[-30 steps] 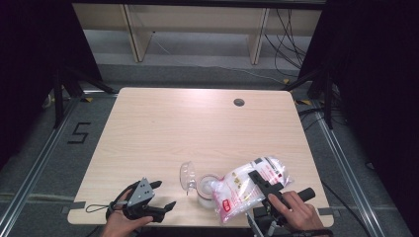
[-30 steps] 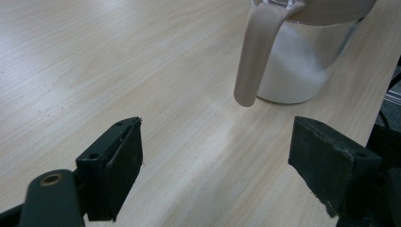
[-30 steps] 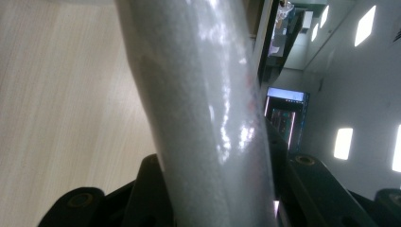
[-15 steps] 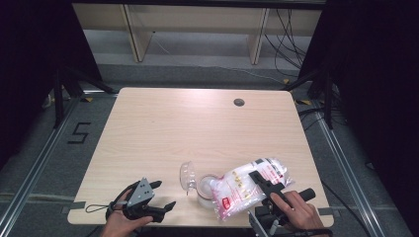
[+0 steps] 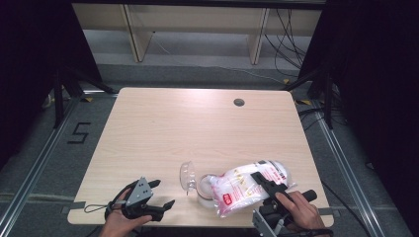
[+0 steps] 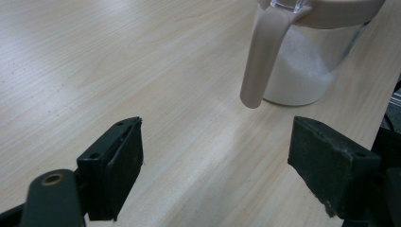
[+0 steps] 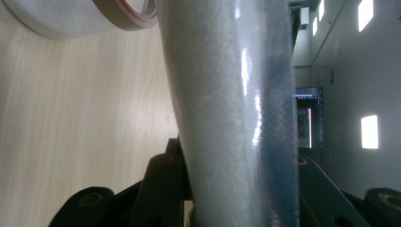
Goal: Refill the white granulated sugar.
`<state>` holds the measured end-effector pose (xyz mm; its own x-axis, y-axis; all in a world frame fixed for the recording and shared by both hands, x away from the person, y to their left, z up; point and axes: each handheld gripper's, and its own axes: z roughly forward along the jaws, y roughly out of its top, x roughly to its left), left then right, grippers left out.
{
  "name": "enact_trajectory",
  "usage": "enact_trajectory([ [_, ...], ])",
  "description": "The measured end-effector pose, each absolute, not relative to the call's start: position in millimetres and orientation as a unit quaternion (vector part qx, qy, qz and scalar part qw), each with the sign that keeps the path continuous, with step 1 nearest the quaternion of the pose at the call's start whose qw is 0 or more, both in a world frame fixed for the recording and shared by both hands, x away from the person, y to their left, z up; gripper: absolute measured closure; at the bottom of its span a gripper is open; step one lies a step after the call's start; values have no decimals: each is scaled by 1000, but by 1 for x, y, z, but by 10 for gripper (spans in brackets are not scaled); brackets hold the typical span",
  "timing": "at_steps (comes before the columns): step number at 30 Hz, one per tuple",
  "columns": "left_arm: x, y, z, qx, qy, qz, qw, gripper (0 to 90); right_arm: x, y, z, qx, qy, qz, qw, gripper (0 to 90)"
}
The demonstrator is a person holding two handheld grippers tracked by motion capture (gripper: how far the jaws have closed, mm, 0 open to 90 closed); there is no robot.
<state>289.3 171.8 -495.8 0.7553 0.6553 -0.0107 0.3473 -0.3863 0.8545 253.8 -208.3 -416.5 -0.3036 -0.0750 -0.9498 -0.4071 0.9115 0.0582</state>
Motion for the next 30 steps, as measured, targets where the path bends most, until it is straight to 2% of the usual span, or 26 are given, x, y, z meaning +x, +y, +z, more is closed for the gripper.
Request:
enact_trajectory([
  [5,290,172,-495,819,303,169,457,185,254,-212,-422,-118,803,175,557,724],
  [17,290,172,-496,817,303,169,460,186,255,-217,-422,-121,802,196,552,730],
  [23,291,172,-496,824,298,176,449,187,264,-226,-421,-60,806,253,532,741],
  [25,291,170,-497,817,297,169,464,187,266,-228,-420,-66,802,252,537,743],
  [30,290,169,-497,816,301,164,465,187,277,-240,-423,-7,799,312,514,752],
])
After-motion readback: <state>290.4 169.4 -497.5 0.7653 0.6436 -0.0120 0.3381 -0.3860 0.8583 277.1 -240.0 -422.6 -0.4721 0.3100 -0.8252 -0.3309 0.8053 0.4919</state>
